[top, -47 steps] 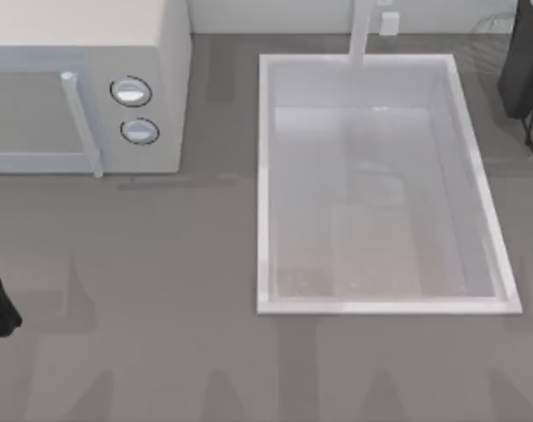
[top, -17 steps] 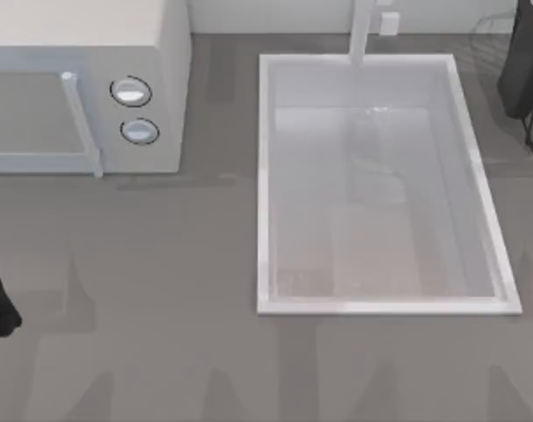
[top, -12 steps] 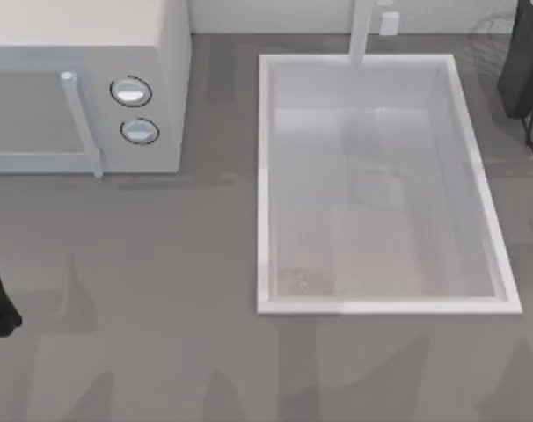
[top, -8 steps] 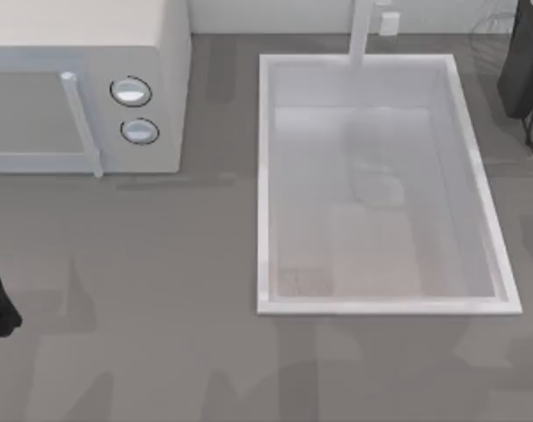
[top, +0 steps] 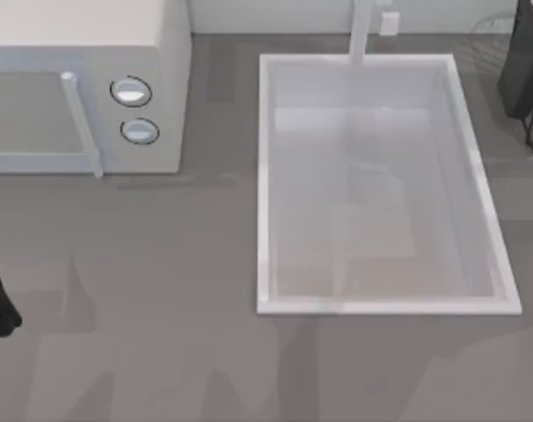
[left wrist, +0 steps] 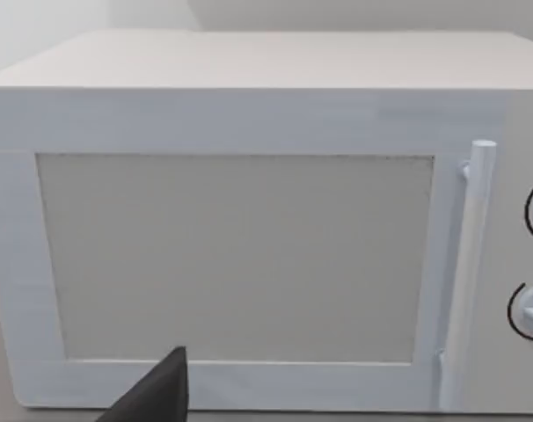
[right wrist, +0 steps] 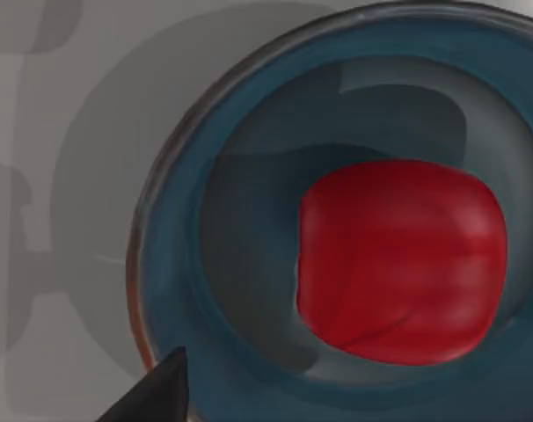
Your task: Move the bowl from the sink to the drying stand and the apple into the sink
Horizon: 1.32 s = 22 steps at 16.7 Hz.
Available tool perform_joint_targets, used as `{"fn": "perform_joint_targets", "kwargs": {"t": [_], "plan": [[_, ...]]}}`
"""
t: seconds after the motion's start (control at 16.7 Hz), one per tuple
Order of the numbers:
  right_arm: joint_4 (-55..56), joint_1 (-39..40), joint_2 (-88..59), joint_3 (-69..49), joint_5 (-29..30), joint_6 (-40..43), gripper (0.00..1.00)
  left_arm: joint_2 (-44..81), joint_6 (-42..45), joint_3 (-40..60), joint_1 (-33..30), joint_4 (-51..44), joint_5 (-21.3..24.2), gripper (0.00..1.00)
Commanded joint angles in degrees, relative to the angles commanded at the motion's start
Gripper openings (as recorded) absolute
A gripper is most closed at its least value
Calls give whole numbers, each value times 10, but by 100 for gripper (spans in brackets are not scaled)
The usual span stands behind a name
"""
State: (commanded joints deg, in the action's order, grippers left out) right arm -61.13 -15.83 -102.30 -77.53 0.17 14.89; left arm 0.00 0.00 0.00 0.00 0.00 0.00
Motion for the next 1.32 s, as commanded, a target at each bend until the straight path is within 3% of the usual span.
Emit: {"fn": "perform_joint_targets", "kwargs": {"t": [0.6, 1.08, 1.32], "plan": [[-19, -4, -52, -29, -2, 7, 100, 0, 0, 0, 0, 0, 0, 100], [169, -5, -127, 77, -1, 5, 100, 0, 0, 0, 0, 0, 0, 100], [196, -5, -141, 95, -1, 5, 100, 0, 0, 0, 0, 0, 0, 100]]}}
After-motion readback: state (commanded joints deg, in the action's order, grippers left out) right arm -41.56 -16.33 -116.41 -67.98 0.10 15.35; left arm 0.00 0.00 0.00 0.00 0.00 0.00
